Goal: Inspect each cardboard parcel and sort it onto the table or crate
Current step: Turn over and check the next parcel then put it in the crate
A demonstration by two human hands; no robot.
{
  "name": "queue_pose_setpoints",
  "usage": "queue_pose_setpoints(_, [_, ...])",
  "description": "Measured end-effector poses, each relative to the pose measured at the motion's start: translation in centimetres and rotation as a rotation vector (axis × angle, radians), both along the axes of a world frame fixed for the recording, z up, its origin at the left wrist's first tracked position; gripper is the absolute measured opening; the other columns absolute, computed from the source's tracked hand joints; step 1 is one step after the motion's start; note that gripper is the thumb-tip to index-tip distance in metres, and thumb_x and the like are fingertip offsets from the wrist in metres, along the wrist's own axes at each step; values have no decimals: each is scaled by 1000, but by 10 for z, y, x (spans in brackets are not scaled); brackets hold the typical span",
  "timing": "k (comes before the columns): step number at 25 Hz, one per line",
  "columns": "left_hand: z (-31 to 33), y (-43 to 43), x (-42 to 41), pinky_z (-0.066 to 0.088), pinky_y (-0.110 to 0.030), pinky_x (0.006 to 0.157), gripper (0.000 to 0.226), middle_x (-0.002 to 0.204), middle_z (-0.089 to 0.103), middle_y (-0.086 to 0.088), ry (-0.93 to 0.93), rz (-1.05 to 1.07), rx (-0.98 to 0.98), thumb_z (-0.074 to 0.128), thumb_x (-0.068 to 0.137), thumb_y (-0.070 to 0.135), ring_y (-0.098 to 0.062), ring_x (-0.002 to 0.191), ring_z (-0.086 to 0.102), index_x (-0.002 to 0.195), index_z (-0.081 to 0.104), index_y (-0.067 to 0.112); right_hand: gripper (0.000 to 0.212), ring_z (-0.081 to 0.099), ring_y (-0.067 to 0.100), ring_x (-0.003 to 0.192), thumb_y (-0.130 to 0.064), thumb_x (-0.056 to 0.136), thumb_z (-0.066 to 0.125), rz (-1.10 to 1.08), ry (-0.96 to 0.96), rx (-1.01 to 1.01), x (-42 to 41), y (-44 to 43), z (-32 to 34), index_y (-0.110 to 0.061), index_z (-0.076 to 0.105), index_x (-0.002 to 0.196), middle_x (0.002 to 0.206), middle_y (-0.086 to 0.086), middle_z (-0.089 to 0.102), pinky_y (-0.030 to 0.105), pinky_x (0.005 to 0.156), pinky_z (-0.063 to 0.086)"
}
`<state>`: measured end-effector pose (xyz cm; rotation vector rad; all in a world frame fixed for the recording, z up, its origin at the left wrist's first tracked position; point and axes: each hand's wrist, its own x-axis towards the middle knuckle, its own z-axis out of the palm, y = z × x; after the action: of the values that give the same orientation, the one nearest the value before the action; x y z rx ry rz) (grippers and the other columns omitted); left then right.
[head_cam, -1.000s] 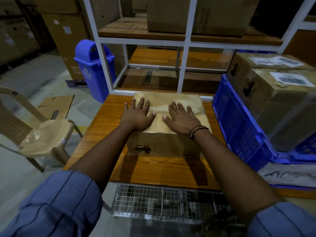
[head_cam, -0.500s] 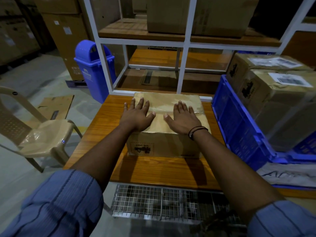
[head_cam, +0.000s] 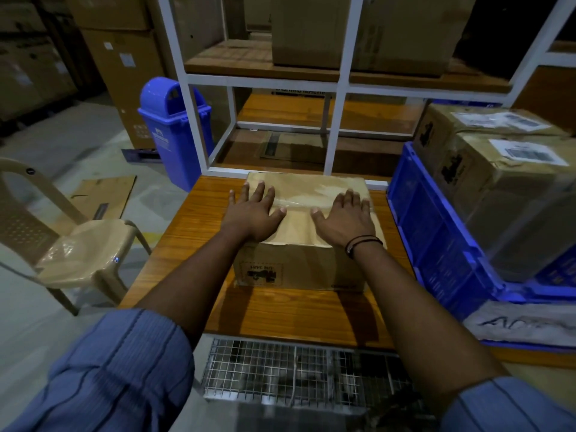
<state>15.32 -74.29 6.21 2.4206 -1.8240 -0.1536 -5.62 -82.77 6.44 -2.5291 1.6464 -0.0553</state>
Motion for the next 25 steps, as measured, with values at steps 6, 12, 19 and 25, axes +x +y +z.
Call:
queue_pose_setpoints(6, [1,0,-1,-7,-60,125,77,174,-2,-2,5,4,-4,18,103,71,-34,159,-10,167,7,29,91,-3,31,161,-70,102,16,25,6,-3,-2,-2,1,-6,4,165,173,16,-1,50,129,-6])
queue_pose_setpoints(12, [3,11,-5,29,-64,116,81,172,-11,-16,143,159,-12,29,93,83,-54,153,15,163,13,46,79,19,50,152,-67,100,28,-220,-79,-96,-14,8,7,-19,24,162,168,28,14,64,120,20])
queue_pose_setpoints(19, [6,24,-7,53,-44,89,87,153,41,-18,271,248,-128,43,84,89,-37,128,54,160,27,48,92,48,41,135,-75,94,43,-127,-196,66,-37,3,12,-19,18,162,157,22,36,48,99,48])
queue_pose_setpoints(25, [31,36,-8,47,-34,85,75,153,50,-10,667,278,-56,66,96,52,-27,124,57,160,34,30,90,37,37,147,-79,91,50,-108,-379,323,-71,18,11,-42,14,164,167,13,29,54,111,40])
